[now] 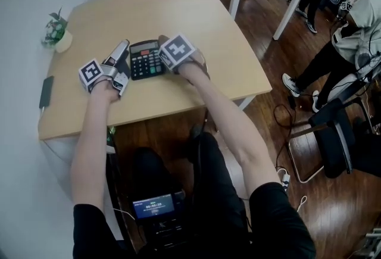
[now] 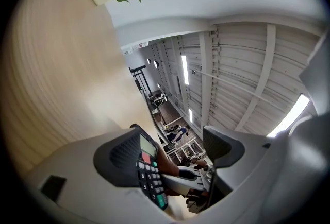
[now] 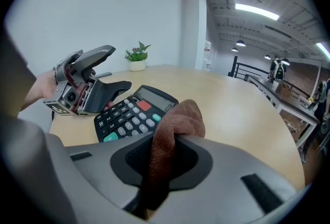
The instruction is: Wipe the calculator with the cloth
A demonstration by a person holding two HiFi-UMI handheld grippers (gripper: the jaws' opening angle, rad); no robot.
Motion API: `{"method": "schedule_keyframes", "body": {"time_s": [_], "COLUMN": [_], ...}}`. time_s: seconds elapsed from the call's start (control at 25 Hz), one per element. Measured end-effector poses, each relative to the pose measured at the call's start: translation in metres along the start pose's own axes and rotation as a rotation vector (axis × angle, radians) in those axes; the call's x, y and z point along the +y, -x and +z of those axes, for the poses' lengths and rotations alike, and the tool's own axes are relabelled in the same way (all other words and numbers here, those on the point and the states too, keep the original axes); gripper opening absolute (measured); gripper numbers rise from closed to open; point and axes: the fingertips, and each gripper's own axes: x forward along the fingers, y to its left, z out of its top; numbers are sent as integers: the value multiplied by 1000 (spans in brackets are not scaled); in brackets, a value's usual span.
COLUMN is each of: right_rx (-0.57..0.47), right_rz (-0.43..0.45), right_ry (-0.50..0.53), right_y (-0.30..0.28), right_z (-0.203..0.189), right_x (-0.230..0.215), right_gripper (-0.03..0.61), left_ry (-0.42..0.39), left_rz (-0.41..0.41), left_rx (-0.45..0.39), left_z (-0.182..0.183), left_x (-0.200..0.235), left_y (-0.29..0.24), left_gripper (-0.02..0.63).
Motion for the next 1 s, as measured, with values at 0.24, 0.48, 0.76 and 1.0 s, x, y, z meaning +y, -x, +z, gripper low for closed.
{"method": "schedule_keyframes", "body": {"time_s": [0.24,0.48,0.76,1.0], "right_rx": [-189,-573,-750,-851], "right_rz": [53,379,539,637], "right_ry": [-166,-519,-585,-551], "right_y": [35,118,181,237], "right_z": [0,-10,-15,-15], "right_x": [-4,23,75,117], "right_gripper": [57,55,54,54], "left_ry": [-78,-218,-295,-318], "left_rz": [-56,-187,-342,-358], "left_rx": [-17,27,56,76], "left_z": [1,-31,-86,-132], "left_x": [-15,-71,-142,-178], "left_y": [19,73,120,145], "left_gripper": [385,343,213,213]}}
